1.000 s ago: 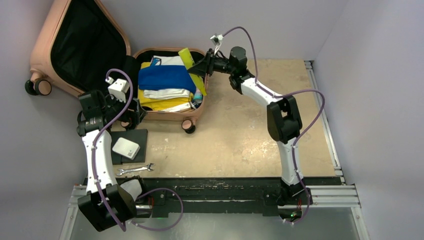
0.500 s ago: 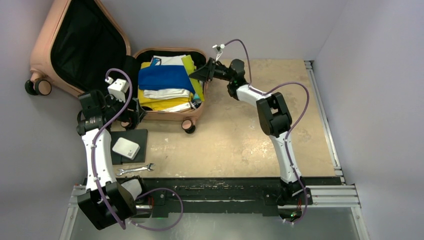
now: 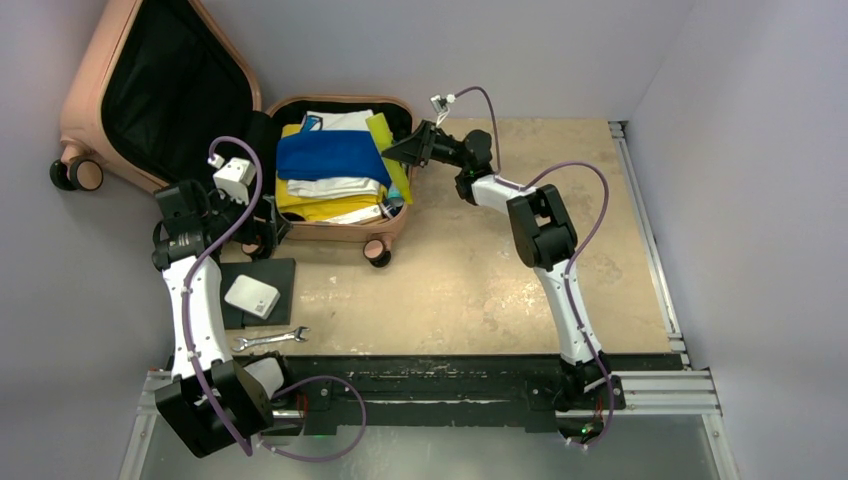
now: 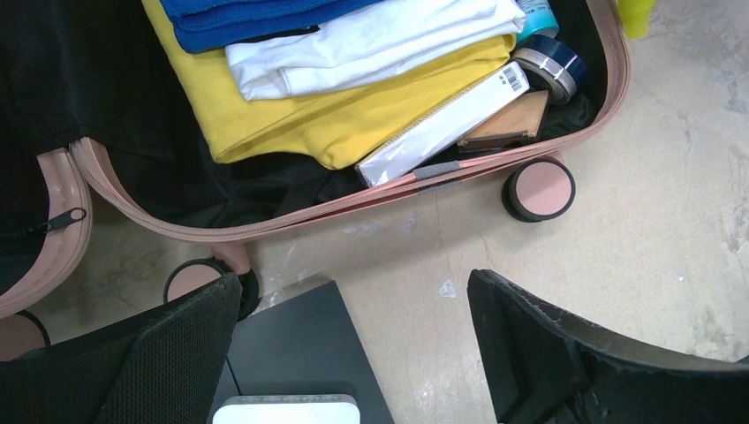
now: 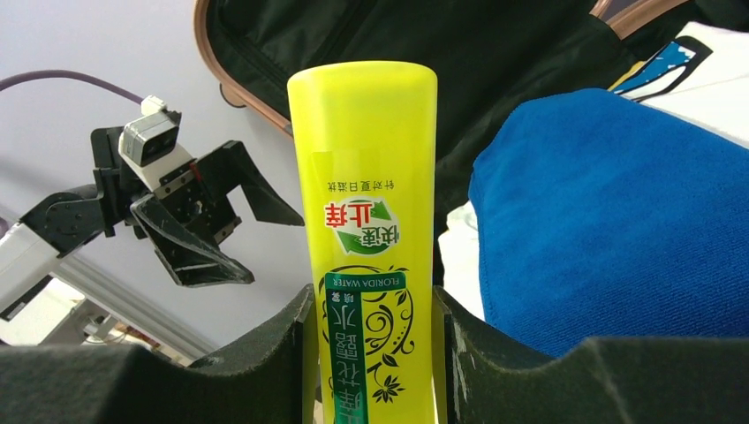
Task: Pack the luggage
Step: Place the personal item in the luggage, then close the luggage at the center of the board, then move the luggage to the center of the board.
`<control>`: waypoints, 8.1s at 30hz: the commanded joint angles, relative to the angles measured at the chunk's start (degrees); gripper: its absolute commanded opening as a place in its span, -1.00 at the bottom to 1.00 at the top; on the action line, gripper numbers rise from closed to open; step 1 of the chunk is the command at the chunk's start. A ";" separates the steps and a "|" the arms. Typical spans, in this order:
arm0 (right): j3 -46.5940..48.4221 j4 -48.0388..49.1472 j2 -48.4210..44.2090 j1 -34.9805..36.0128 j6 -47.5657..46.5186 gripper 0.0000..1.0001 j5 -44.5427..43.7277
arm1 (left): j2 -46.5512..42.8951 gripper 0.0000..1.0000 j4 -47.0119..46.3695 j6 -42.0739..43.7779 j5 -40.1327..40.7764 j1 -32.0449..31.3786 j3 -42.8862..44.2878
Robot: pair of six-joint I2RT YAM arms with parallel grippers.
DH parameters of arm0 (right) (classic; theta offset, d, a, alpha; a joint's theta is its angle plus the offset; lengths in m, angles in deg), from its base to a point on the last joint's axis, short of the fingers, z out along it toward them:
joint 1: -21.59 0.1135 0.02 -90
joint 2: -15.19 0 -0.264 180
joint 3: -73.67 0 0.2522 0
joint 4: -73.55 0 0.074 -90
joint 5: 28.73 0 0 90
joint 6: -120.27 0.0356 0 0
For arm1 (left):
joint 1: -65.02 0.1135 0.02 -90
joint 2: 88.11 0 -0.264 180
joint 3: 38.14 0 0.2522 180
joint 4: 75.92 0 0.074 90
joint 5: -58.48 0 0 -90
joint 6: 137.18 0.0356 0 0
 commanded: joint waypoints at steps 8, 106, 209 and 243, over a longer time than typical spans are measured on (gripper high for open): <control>2.53 8.99 -0.68 -0.05 4.58 -0.79 -0.53 | 0.11 0.98 -1.04 -0.41 -2.16 1.24 -0.33; -15.04 -1.19 -17.32 -8.55 -36.61 0.98 -8.29 | -0.23 0.99 0.68 0.41 -9.10 5.55 0.26; -11.78 -31.89 -20.54 2.79 -26.49 0.05 2.30 | 22.16 -0.80 -7.89 -22.38 8.10 -39.76 49.93; -29.40 -43.66 -37.14 3.31 -53.44 0.11 -4.20 | 28.60 0.56 -13.72 -18.96 38.27 -1.85 33.05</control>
